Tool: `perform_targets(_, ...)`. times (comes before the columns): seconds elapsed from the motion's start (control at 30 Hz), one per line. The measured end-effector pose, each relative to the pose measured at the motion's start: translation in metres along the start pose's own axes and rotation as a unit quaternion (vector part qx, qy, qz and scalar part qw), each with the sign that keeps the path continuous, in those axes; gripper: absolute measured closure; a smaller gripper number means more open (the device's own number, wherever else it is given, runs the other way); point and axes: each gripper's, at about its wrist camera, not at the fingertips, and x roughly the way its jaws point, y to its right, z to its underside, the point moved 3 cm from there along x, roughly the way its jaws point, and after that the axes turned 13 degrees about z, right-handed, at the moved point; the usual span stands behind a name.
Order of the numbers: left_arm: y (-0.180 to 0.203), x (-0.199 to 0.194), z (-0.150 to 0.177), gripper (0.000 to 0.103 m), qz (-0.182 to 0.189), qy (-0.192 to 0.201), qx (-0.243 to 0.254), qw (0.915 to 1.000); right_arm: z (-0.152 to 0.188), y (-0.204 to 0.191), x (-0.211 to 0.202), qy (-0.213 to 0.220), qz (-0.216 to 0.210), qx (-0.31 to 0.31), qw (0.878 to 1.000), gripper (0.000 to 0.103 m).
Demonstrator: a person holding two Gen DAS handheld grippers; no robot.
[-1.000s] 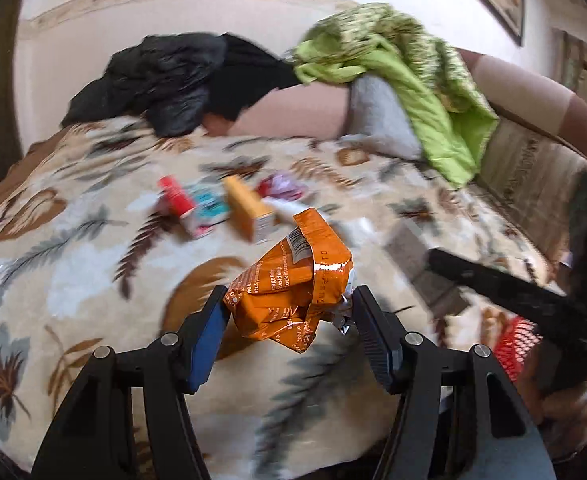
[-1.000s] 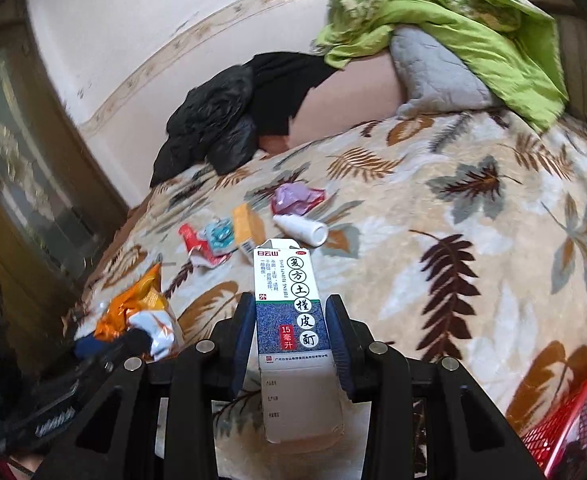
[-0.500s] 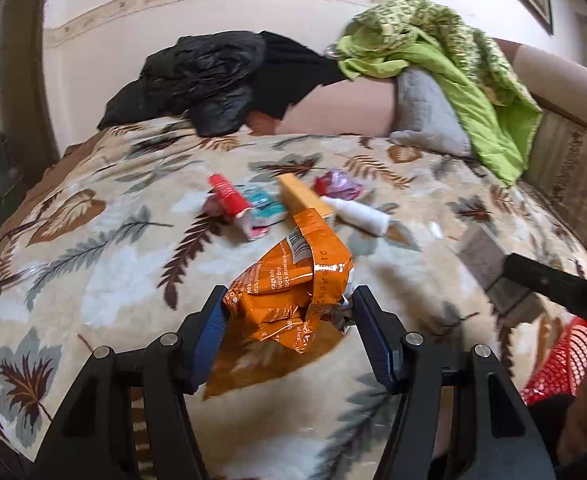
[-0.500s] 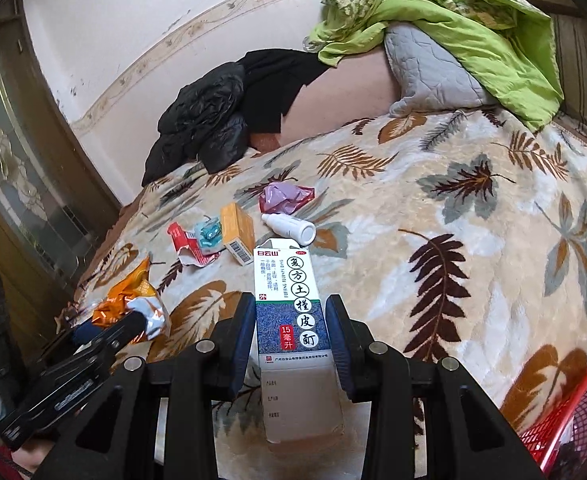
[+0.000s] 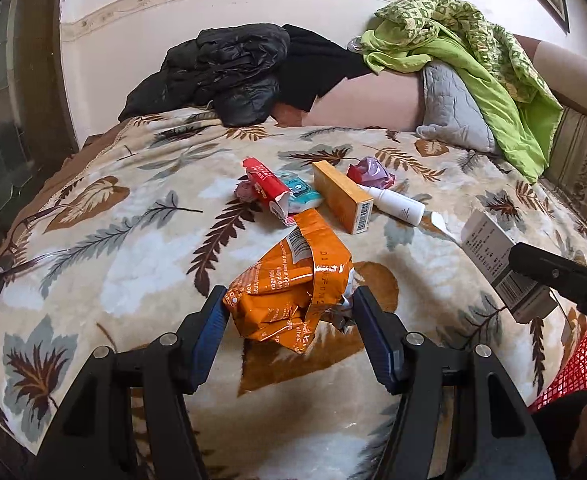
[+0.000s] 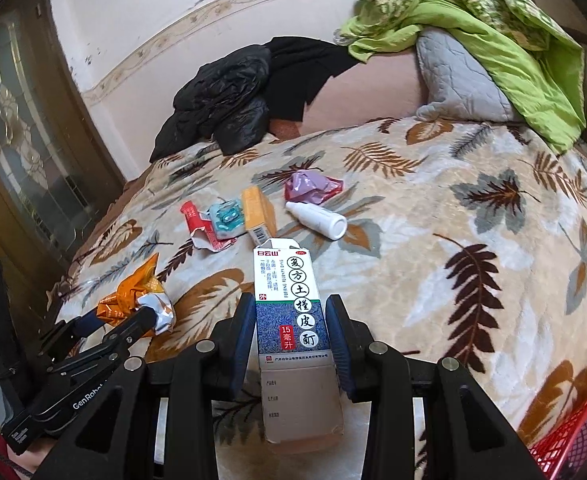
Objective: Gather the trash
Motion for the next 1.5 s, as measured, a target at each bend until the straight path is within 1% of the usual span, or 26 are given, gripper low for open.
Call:
perform_targets(0.23, -0.001, 0.000, 0.001, 0.040, 0.003, 0.001, -0.002, 1.0000, 0.001, -0.001, 0.000, 0.000, 0.002, 0.000, 1.000, 0.064)
perform_targets(0.53, 0.009, 0.006, 0.002, 0.040, 0.003, 0.002, 0.016, 0.9999, 0.001, 0.004, -0.002, 0.000, 0.003, 0.006, 1.000, 0.064)
perform_targets(0.8, 0.012, 0.010, 0.002, 0.040, 0.002, 0.000, 0.020, 0.9998, -0.001, 0.007, -0.001, 0.000, 0.004, 0.008, 1.000, 0.064)
perform_targets(1.13, 0.013, 0.011, 0.002, 0.040, 0.003, 0.000, 0.019, 0.9998, -0.001, 0.007, -0.001, 0.000, 0.004, 0.008, 1.000, 0.064)
perform_targets(1.5, 0.015, 0.009, 0.004, 0.040, 0.026, -0.002, 0.007, 0.9996, -0.001, 0.010, -0.002, 0.002, 0.005, 0.009, 1.000, 0.064)
